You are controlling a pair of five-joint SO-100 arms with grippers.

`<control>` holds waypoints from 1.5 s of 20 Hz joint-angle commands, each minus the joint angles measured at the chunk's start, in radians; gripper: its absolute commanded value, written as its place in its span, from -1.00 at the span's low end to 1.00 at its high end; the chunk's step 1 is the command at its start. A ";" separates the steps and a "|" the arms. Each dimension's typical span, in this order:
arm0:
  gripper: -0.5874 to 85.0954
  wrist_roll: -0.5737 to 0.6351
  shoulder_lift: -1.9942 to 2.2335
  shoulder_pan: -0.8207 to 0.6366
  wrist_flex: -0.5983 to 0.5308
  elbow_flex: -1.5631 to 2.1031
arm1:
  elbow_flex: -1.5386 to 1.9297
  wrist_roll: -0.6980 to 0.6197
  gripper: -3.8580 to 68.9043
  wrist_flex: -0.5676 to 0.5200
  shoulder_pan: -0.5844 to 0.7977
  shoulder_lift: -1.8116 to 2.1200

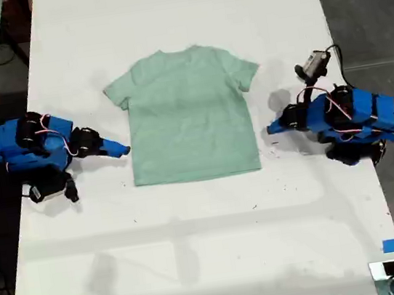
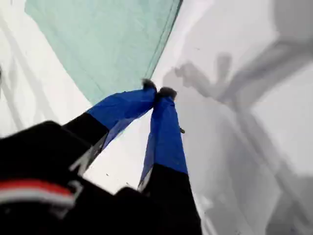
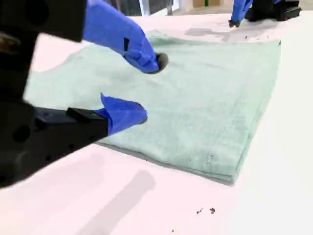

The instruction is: Fold t shirt

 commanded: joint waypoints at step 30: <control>-0.69 0.008 0.009 -0.009 -0.006 0.000 | -1.569 -0.520 -0.88 -0.189 0.684 -1.948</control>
